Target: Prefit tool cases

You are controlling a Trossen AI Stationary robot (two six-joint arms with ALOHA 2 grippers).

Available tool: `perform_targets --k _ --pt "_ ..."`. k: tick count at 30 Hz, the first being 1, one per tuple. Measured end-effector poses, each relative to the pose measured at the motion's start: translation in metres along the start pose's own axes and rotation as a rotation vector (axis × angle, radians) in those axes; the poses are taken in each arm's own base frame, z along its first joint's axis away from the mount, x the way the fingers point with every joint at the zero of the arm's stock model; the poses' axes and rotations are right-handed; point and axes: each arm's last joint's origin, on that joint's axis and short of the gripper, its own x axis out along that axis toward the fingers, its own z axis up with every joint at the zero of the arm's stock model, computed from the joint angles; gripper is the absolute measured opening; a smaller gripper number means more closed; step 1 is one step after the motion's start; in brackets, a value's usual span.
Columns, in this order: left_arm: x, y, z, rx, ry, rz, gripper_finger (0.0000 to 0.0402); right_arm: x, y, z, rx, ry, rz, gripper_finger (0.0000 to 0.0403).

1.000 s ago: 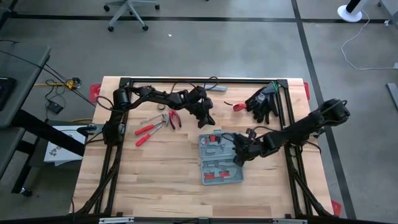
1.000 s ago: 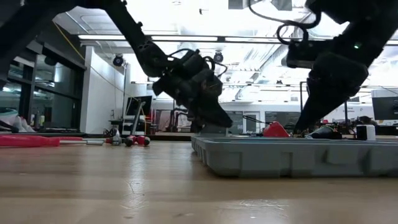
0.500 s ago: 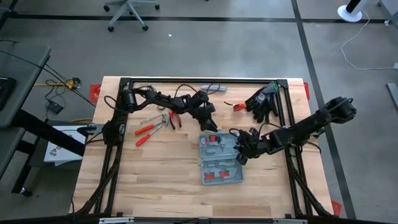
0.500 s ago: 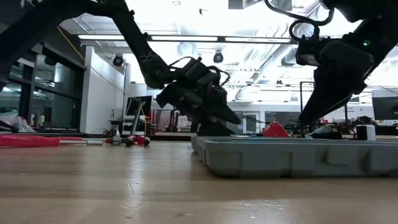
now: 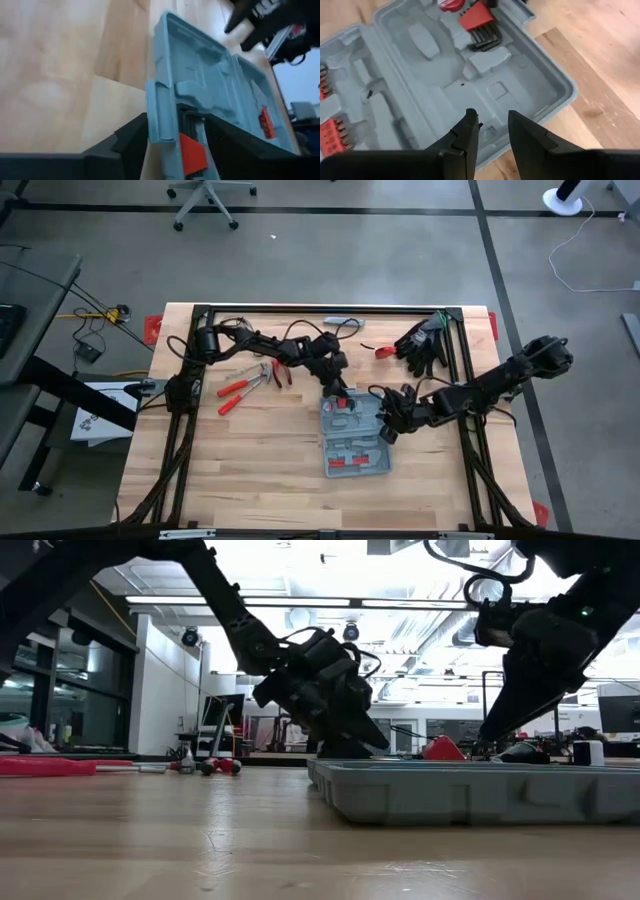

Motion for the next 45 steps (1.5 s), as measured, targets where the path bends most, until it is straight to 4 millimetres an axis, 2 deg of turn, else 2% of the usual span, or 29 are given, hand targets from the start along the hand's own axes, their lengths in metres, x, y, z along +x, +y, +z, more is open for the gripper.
perform_targets --k 6,10,12,22,28,33,38,41,45 --pt "0.006 -0.007 -0.003 0.067 0.008 0.012 0.0102 0.001 -0.003 0.002 -0.006 0.0 -0.011 0.0099" --pt "0.006 -0.005 -0.002 0.065 -0.003 0.028 0.003 0.001 -0.003 0.002 -0.011 0.0 -0.011 0.0099" --pt "0.004 -0.003 0.0 0.063 -0.01 0.035 0.0011 0.001 -0.003 0.002 -0.011 0.0 -0.011 0.0099" --pt "-0.005 -0.002 0.018 0.085 0.011 0.099 0.0003 0.004 0.004 0.002 -0.017 0.037 0.09 0.0094" --pt "-0.023 -0.019 0.037 0.182 0.07 0.208 0.0002 0.002 0.011 -0.003 -0.049 0.009 0.095 0.0079" --pt "-0.036 -0.031 0.046 0.224 0.046 0.226 0.0001 0.003 0.016 -0.006 -0.057 0.064 0.163 0.0078" --pt "-0.038 -0.039 0.048 0.246 0.036 0.23 0.0001 0.019 0.017 -0.014 -0.051 0.129 0.142 0.0078" --pt "-0.034 -0.055 0.048 0.247 0.033 0.201 0.0001 0.031 0.019 -0.018 -0.034 0.153 0.12 0.0077" --pt "-0.016 -0.094 0.041 0.329 0.055 0.16 0.0001 0.036 0.024 -0.02 -0.03 0.164 0.157 0.0077"
